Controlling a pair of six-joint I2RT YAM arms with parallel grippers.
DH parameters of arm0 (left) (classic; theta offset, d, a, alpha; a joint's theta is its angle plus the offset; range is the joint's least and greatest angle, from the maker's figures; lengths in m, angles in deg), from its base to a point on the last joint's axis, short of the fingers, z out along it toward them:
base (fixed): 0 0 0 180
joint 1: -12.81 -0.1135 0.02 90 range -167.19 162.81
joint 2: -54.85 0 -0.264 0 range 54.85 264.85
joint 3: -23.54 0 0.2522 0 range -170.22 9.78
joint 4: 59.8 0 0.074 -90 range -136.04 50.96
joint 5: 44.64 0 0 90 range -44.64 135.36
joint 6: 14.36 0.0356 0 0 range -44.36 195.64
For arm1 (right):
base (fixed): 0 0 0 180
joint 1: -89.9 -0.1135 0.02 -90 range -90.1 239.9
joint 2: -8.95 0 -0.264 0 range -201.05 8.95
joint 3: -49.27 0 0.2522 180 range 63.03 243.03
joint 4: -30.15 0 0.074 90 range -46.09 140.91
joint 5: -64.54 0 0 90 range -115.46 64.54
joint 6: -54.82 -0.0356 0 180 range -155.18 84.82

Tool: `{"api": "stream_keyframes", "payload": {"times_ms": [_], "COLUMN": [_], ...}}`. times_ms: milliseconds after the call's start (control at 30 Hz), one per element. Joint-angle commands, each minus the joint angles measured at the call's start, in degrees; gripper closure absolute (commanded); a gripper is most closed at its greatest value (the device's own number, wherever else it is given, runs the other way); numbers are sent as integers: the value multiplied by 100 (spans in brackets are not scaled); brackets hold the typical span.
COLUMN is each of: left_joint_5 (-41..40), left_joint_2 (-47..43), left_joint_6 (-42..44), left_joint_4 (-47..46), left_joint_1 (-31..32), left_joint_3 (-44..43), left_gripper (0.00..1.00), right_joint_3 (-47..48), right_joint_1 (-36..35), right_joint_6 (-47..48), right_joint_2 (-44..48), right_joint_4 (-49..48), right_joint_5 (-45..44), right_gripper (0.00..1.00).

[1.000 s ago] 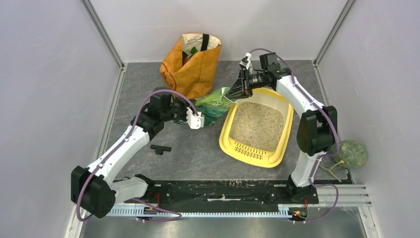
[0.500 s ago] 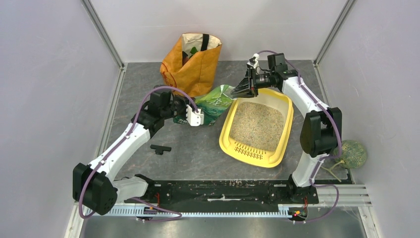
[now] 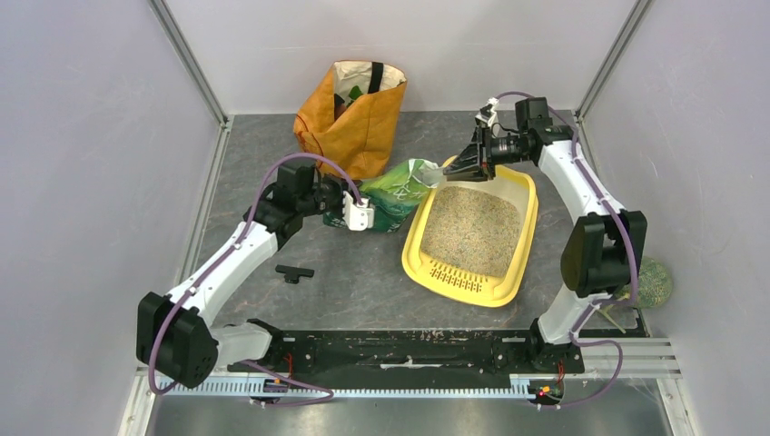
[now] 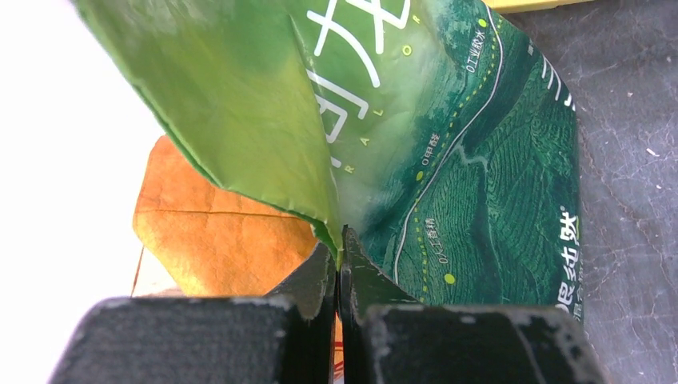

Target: Fill the litter box with clean litter

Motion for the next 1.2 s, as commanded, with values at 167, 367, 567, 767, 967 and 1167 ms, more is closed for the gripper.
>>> {"api": "stream_keyframes", "payload": {"times_ms": [167, 367, 567, 767, 967, 1167], "left_joint_5": [461, 548, 586, 636, 646, 656], "left_joint_2": [102, 236, 325, 395, 456, 513], "left_joint_6": [43, 11, -40, -41, -44, -35], "left_joint_4": [-1072, -1136, -1137, -1056, -1018, -914], "left_joint_1": [-91, -105, -127, -138, -139, -144], "left_joint_3": [-523, -585, -621, -705, -766, -836], "left_gripper": [98, 98, 98, 98, 98, 98], "right_joint_3": [-317, -611, -821, -926, -1010, -1059], "right_joint_1": [378, 664, 936, 1200, 1490, 1788], "right_joint_6": [206, 234, 432, 844, 1179, 1544], "right_joint_2": [759, 1039, 1252, 1438, 1600, 1755], "right_joint_4": [304, 338, 499, 951, 1306, 1691], "right_joint_5": [469, 552, 685, 841, 963, 1111], "right_gripper": [100, 100, 100, 100, 100, 100]}}
